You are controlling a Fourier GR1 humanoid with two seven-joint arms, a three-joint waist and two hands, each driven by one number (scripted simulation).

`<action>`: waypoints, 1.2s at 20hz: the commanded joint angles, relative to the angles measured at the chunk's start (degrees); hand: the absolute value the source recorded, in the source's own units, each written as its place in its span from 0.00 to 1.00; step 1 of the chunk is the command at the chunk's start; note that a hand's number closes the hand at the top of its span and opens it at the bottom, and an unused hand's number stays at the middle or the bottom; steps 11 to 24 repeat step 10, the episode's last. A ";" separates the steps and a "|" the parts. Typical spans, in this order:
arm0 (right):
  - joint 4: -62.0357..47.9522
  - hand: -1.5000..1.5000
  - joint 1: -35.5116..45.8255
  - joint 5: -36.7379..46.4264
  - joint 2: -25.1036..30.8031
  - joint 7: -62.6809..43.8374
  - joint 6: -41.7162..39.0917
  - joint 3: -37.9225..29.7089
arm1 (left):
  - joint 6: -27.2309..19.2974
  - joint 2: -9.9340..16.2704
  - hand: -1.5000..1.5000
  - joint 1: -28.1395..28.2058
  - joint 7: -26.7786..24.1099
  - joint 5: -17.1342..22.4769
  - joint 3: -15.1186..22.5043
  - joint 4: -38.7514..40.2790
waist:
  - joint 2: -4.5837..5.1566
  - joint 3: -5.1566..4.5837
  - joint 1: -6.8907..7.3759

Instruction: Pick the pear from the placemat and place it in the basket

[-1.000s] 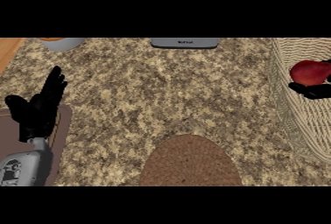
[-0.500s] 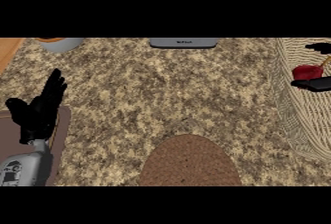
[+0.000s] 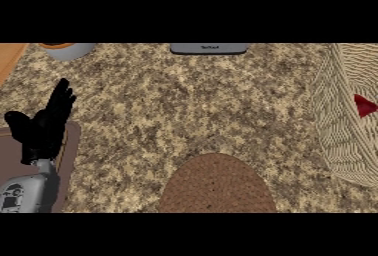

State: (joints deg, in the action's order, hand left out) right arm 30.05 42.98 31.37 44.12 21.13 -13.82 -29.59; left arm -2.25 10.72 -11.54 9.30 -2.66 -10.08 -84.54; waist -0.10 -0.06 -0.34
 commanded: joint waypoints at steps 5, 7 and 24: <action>-10.36 0.00 -5.61 -5.10 11.39 8.63 -10.31 -5.68 | 0.93 0.67 0.50 -1.92 2.80 1.19 -0.09 -1.77 | 0.48 0.20 1.21; -13.48 0.00 -7.61 -5.76 14.10 12.67 -11.85 -7.15 | 1.34 1.04 0.50 -1.51 -0.19 0.78 -0.47 1.03 | 0.84 0.29 1.37; -14.85 0.00 -8.77 -7.45 17.36 15.27 -15.73 -8.54 | 2.22 0.82 0.50 2.82 0.89 1.27 0.31 -4.27 | 0.49 0.28 1.71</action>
